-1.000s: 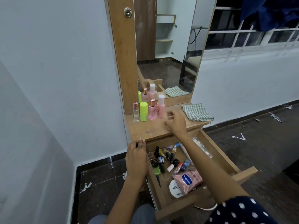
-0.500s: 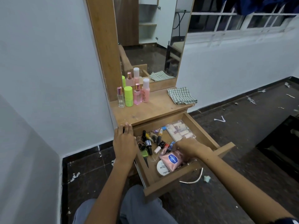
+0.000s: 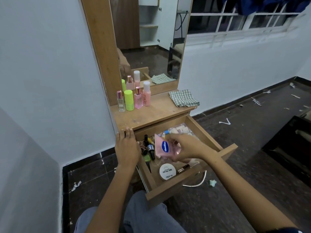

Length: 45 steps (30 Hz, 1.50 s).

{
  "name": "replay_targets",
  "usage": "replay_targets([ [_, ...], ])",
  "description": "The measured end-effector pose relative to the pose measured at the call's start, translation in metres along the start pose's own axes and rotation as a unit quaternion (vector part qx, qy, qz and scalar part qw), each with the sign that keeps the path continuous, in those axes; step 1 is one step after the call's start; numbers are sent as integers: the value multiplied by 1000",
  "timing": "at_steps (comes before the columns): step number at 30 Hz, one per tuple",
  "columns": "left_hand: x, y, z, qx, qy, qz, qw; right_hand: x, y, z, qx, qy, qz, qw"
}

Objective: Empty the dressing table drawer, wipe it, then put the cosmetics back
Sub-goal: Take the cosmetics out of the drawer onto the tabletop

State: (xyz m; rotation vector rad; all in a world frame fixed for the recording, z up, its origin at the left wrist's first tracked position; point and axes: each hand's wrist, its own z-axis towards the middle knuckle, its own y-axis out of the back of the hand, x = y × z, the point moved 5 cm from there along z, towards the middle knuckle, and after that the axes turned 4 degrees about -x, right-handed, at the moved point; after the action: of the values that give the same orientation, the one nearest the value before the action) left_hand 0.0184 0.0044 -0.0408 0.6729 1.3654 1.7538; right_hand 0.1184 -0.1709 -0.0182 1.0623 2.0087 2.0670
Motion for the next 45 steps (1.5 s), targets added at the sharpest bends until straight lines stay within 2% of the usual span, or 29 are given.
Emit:
replay_targets([
  [3, 0, 0, -1, 5, -3, 6, 1000, 20, 32, 12, -118, -3, 154, 981],
  [7, 1, 3, -2, 0, -6, 5, 1000, 34, 62, 49, -330, -32, 259, 907],
  [11, 0, 3, -2, 12, -8, 13, 1000, 34, 63, 88, -441, -63, 273, 853],
  [15, 0, 2, -2, 10, -9, 12, 1000, 31, 56, 108, -499, -93, 221, 833],
  [24, 1, 1, -2, 2, -2, -15, 1000, 14, 21, 118, -482, -128, 201, 843],
  [33, 0, -1, -4, -4, -2, -29, 1000, -10, 35, 140, -518, -184, 252, 796],
  [37, 3, -7, -4, -7, 0, -30, 1000, -17, 36, 159, -514, -217, 253, 791],
  [45, 4, -8, -5, -9, -7, -17, 1000, -30, 32, 176, -471, -218, 242, 820],
])
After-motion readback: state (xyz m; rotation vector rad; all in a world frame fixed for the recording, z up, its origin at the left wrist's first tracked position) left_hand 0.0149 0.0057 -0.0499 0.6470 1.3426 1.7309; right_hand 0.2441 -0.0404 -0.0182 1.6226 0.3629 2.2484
